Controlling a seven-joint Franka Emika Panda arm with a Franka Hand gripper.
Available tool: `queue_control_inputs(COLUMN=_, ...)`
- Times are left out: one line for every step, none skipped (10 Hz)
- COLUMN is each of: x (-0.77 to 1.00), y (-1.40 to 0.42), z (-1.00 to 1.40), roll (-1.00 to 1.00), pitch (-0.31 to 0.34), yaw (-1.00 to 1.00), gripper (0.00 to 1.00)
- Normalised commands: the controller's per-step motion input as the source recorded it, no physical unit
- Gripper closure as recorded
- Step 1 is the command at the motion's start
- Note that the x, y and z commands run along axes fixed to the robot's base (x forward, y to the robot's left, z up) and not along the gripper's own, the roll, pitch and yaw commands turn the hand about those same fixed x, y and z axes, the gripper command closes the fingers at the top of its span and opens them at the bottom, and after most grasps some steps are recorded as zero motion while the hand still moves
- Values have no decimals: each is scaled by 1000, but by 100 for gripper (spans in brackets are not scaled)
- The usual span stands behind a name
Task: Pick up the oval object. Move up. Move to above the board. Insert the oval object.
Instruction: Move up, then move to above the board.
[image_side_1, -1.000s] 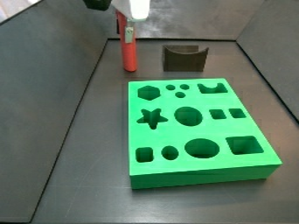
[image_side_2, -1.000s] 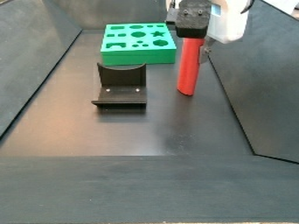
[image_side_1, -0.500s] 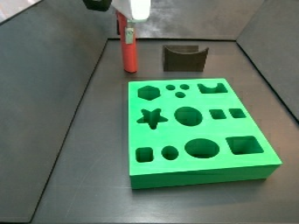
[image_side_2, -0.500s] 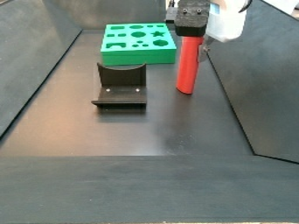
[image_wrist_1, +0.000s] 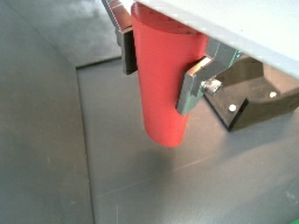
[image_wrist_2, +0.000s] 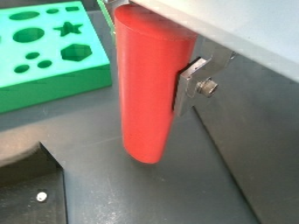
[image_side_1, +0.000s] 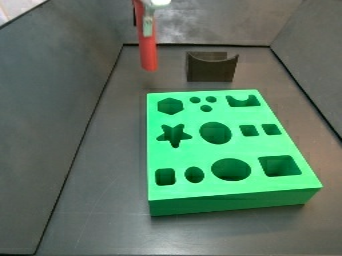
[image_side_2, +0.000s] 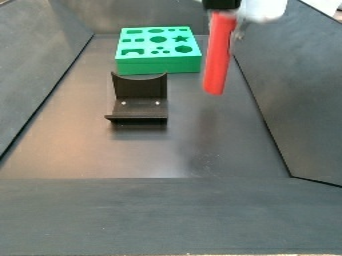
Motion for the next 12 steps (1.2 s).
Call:
queue_control_inputs(x=-23, y=-11, z=248, roll=-97, pitch=24, yaw=15, gripper=100)
queue_control_inputs(x=-120, y=118, z=1000, roll=-162, pitch=223, yaw=280, gripper=100)
queue_control_inputs(x=-115, y=125, z=1000, roll=-162, pitch=213, yaw=248, gripper=100)
queue_control_inputs(x=-95, y=103, z=1000, roll=-147, pitch=170, yaw=180, gripper=100)
queue_control_inputs(x=-74, y=83, z=1000, roll=-122, pitch=122, yaw=99, gripper=100)
queue_control_inputs(x=-67, y=78, z=1000, roll=-114, pitch=104, yaw=69, gripper=100)
queue_control_inputs(x=-50, y=62, z=997, roll=-115, pitch=73, yaw=34, gripper=100)
queue_control_inputs(x=-39, y=46, z=851, roll=-122, pitch=59, yaw=19, gripper=100)
queue_control_inputs(x=-24, y=31, z=709, roll=-130, pitch=52, yaw=8, gripper=100)
queue_control_inputs(x=-13, y=23, z=565, roll=-138, pitch=47, yaw=0, gripper=100)
queue_control_inputs(x=-8, y=16, z=371, roll=-149, pitch=45, yaw=-7, gripper=100)
queue_control_inputs(x=-7, y=14, z=227, roll=-153, pitch=40, yaw=-11, gripper=100)
